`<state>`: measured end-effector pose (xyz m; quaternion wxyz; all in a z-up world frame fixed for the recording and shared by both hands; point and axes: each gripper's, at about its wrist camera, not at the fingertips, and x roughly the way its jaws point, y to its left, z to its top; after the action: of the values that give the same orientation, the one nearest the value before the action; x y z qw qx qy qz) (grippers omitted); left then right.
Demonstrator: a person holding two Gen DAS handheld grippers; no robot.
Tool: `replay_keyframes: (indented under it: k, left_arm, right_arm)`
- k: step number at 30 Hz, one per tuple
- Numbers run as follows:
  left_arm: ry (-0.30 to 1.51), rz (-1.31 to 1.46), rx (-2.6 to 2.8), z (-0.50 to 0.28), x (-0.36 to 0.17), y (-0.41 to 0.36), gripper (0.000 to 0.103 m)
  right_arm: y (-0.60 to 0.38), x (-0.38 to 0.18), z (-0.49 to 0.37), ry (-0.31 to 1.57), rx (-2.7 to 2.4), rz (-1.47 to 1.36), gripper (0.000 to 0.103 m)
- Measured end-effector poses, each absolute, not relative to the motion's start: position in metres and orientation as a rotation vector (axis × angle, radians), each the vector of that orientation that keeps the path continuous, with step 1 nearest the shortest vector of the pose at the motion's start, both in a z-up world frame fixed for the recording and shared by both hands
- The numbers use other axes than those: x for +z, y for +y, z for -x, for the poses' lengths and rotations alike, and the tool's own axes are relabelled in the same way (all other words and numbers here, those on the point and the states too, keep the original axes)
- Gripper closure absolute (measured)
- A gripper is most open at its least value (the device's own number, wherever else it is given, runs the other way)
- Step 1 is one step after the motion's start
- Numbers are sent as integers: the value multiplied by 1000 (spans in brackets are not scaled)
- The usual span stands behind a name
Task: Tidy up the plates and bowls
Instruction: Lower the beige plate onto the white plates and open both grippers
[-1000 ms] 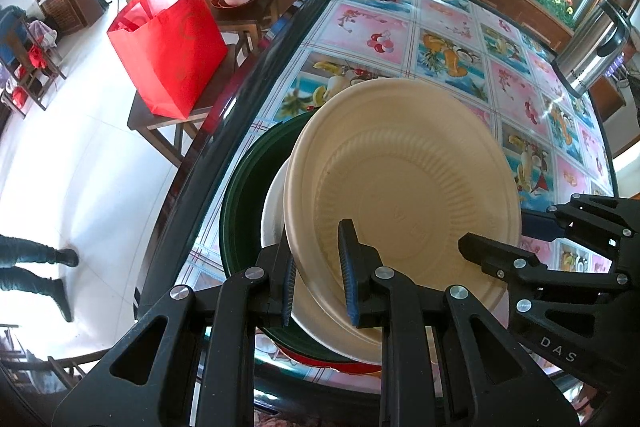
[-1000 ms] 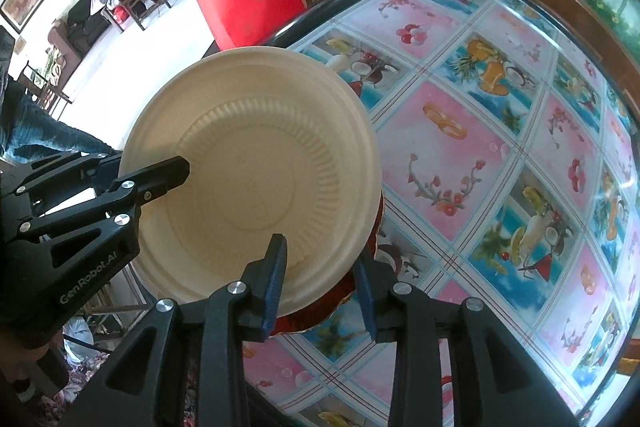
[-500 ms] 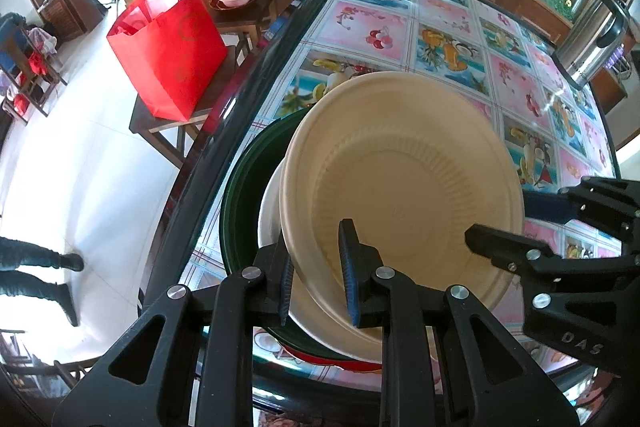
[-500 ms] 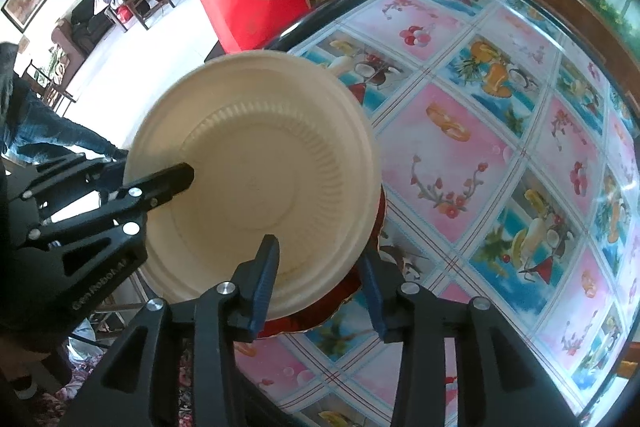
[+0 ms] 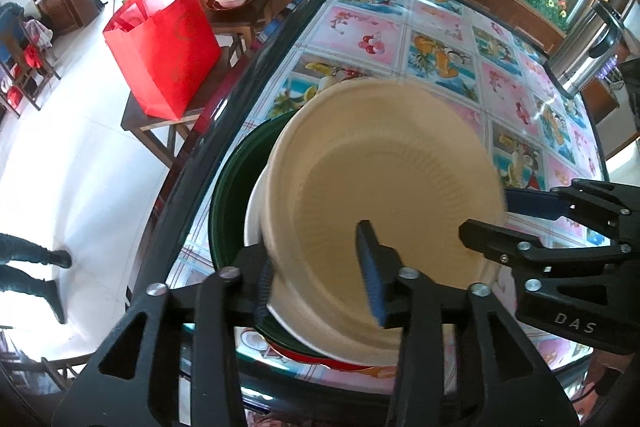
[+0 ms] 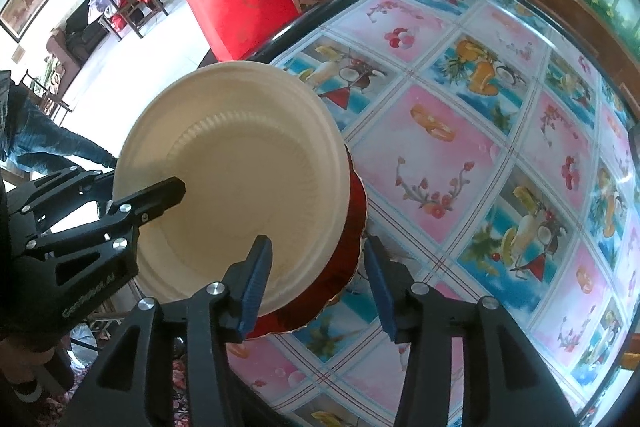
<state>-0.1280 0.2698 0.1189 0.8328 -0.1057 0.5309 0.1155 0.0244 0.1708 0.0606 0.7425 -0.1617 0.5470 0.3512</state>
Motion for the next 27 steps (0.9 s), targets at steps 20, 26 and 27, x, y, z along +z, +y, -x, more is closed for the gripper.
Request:
replay_keyframes:
  k: [20, 26, 27]
  left_arm:
    - [941, 197, 279, 138, 168, 264, 45]
    - [923, 157, 299, 139, 174, 254, 39]
    - [925, 154, 296, 140, 173, 253, 39]
  right_arm:
    - [164, 66, -23, 1189, 775, 336, 46]
    - [158, 76, -18, 1156, 771, 323, 39]
    - [155, 79, -16, 1139, 767, 315, 36]
